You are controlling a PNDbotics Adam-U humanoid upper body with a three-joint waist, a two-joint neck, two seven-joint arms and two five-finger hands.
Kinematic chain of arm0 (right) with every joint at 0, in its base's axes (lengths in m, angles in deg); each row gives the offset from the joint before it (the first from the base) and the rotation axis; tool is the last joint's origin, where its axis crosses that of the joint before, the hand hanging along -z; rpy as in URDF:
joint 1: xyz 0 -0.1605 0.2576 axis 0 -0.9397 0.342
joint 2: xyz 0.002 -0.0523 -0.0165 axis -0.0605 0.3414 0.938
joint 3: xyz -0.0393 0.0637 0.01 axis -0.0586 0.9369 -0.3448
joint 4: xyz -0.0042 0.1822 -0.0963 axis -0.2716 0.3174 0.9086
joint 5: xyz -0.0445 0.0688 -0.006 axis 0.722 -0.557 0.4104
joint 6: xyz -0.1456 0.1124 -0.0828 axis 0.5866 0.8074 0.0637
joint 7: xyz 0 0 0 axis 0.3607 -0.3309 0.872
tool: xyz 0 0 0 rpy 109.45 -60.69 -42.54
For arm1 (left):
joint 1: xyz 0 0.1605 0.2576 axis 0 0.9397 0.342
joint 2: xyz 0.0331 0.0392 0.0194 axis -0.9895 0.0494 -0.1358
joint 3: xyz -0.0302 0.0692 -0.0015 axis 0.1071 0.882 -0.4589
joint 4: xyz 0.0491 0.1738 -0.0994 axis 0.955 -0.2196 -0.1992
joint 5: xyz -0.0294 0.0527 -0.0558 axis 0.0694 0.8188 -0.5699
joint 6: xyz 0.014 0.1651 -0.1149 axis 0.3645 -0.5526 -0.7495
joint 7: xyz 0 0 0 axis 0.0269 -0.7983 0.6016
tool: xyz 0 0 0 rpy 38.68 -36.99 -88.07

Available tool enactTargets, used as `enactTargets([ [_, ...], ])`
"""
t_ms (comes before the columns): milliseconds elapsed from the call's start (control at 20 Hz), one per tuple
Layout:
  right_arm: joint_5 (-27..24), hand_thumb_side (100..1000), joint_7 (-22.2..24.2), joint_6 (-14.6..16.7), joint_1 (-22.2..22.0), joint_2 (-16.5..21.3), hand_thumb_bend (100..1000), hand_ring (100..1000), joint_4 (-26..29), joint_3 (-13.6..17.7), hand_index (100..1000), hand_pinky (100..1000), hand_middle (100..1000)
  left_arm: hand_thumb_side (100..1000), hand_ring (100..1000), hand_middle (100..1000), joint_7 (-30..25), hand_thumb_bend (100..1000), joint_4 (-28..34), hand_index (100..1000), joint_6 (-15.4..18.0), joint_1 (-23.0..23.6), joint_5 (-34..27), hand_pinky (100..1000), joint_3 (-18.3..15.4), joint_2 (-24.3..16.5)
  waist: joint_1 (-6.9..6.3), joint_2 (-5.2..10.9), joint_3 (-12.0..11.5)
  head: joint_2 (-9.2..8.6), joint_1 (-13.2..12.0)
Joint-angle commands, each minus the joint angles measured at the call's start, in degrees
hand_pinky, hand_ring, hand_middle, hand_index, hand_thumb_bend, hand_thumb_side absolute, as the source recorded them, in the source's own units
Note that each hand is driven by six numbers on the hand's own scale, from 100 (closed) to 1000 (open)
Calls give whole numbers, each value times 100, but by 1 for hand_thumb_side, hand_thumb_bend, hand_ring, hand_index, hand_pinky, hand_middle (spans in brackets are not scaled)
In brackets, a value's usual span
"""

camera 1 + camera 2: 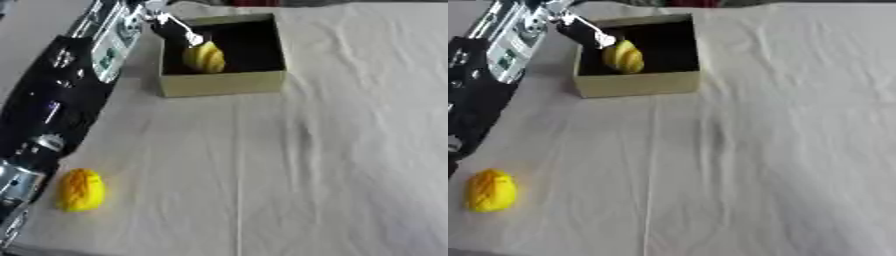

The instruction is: Pick up objects on the table and place them in the box.

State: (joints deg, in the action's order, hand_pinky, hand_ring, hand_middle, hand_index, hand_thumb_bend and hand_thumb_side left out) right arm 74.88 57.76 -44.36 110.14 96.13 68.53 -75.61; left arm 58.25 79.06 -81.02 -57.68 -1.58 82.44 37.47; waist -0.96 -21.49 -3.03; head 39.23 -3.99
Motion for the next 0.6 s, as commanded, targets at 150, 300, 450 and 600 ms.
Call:
enactTargets([
  [150, 37, 566, -59, 2, -23, 229, 100, 824, 95, 85, 852, 855, 711, 242, 851, 779, 12, 425, 1839, 854, -431, 122, -1084, 833, -178, -948, -14, 197, -126, 68, 173],
  [300, 87, 563, -103, 27, -66, 302, 100, 824, 95, 125, 852, 855, 712, 267, 851, 780, -80, 441, 3060, 858, -684, 659, -1815, 834, -207, -1745, -32, 215, -225, 96, 247],
  [450, 122, 560, -146, 44, -74, 342, 100, 823, 95, 154, 852, 855, 712, 292, 853, 784, -71, 462, 4064, 864, -923, 1395, -2420, 836, -273, -2470, -34, 212, -290, 108, 287],
  [600, 135, 560, -164, 55, -59, 347, 100, 823, 95, 161, 852, 855, 712, 302, 854, 785, 68, 468, 4287, 864, -645, 2154, -2841, 835, -246, -3063, -11, 196, -313, 67, 327],
])
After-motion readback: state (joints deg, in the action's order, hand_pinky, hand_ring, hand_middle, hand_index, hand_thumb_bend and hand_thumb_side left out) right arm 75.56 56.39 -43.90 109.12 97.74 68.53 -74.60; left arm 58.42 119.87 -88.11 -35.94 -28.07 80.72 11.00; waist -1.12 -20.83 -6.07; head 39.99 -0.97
